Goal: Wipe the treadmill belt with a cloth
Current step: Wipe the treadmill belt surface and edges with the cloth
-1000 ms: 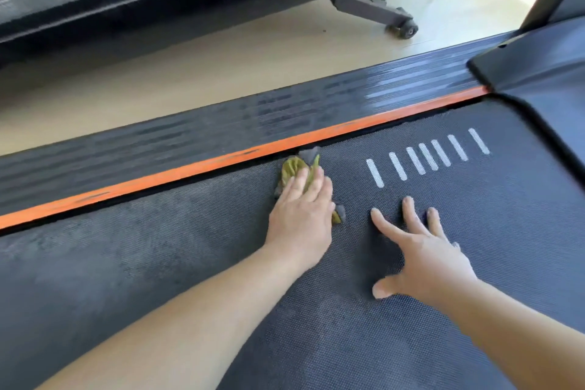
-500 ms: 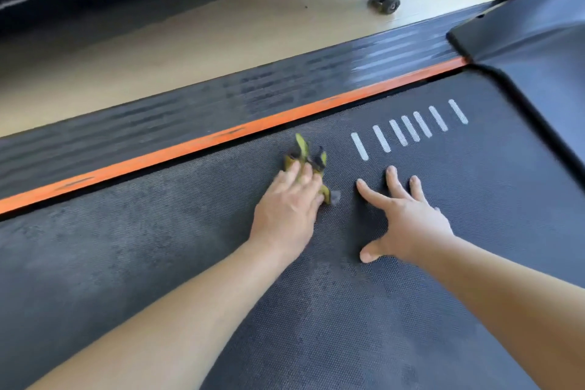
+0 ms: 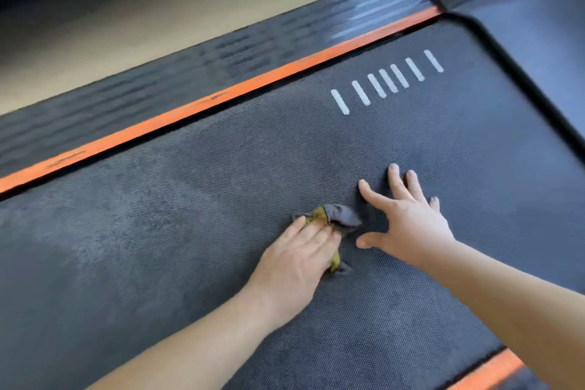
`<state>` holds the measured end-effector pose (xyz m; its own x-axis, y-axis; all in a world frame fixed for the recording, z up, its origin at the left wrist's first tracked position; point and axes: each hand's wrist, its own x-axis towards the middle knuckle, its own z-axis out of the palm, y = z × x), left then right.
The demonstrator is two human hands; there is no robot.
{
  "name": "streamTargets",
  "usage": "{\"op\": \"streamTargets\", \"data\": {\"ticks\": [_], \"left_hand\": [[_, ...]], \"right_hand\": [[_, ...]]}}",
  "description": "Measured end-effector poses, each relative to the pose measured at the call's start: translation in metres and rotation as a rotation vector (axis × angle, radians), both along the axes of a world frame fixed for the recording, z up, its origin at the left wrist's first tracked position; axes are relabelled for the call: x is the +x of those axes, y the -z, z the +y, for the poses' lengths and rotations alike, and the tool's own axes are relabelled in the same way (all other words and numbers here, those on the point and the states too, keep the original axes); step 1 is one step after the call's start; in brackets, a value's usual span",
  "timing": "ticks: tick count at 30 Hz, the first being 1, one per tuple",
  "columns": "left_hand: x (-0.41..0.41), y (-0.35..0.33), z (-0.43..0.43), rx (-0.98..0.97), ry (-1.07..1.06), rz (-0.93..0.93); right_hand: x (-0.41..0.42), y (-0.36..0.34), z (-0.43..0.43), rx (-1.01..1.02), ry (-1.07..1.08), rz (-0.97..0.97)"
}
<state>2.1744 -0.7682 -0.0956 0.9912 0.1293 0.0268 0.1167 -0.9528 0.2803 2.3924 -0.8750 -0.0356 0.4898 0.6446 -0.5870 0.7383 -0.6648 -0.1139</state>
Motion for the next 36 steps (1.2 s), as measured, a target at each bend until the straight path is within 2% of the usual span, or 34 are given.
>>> {"op": "streamTargets", "data": {"ticks": [2, 4, 6, 8, 10, 12, 13, 15, 17, 18, 20, 22, 23, 26, 27, 28, 30, 32, 34, 36], "left_hand": [[-0.002, 0.003, 0.031, 0.110, -0.031, 0.009], [0.002, 0.001, 0.065, 0.135, -0.275, 0.016], [0.002, -0.007, 0.065, 0.089, -0.450, 0.038], [-0.002, -0.004, 0.023, -0.008, -0.353, -0.014], [-0.010, -0.006, -0.019, -0.052, -0.088, 0.005], [-0.014, -0.003, -0.010, 0.015, 0.050, -0.010], [-0.011, -0.001, 0.008, 0.071, 0.006, -0.003], [-0.003, -0.002, 0.043, 0.097, -0.244, 0.017], [-0.001, -0.007, 0.039, 0.052, -0.404, 0.013], [-0.004, -0.003, 0.020, 0.003, -0.360, -0.006], [-0.015, -0.001, -0.017, -0.043, -0.060, 0.038], [-0.019, -0.002, -0.001, -0.001, 0.137, 0.041], [-0.015, 0.000, 0.017, 0.043, 0.118, 0.044], [0.005, -0.006, 0.050, 0.028, -0.370, 0.070], [0.008, -0.009, 0.038, -0.013, -0.444, 0.078], [0.009, -0.005, 0.016, -0.030, -0.402, 0.066], [0.000, -0.006, -0.023, -0.020, -0.086, 0.100], [-0.005, -0.006, -0.018, -0.030, 0.076, 0.080], [0.003, -0.009, 0.005, 0.018, 0.038, 0.123], [0.008, -0.011, 0.011, -0.032, -0.048, 0.174]], "right_hand": [[-0.001, 0.004, -0.001, 0.021, 0.018, 0.005], [0.000, 0.004, -0.001, 0.009, 0.025, 0.008], [-0.001, 0.002, 0.000, -0.007, 0.037, 0.021], [-0.001, 0.003, 0.001, -0.005, 0.048, 0.028], [-0.001, 0.001, 0.001, -0.010, 0.032, 0.008], [-0.001, 0.001, 0.000, -0.012, 0.004, -0.002], [0.000, 0.000, -0.001, -0.006, 0.009, 0.010], [0.002, -0.005, -0.002, 0.022, 0.034, 0.038], [0.002, -0.012, -0.006, 0.069, 0.062, 0.054], [0.001, -0.014, -0.009, 0.085, 0.069, 0.045], [-0.001, -0.016, -0.015, 0.067, 0.060, 0.021], [-0.002, -0.017, -0.021, 0.026, 0.059, 0.019], [-0.002, -0.017, -0.023, 0.011, 0.062, 0.023], [0.000, -0.017, -0.022, -0.038, 0.063, 0.038], [0.000, -0.016, -0.021, -0.040, 0.077, 0.051], [0.001, -0.014, -0.021, -0.035, 0.095, 0.060], [0.001, -0.010, -0.019, -0.034, 0.100, 0.044], [-0.001, -0.007, -0.017, -0.043, 0.087, 0.016], [-0.001, -0.003, -0.018, -0.031, 0.113, 0.026], [0.000, -0.007, -0.016, -0.048, 0.113, 0.037]]}}
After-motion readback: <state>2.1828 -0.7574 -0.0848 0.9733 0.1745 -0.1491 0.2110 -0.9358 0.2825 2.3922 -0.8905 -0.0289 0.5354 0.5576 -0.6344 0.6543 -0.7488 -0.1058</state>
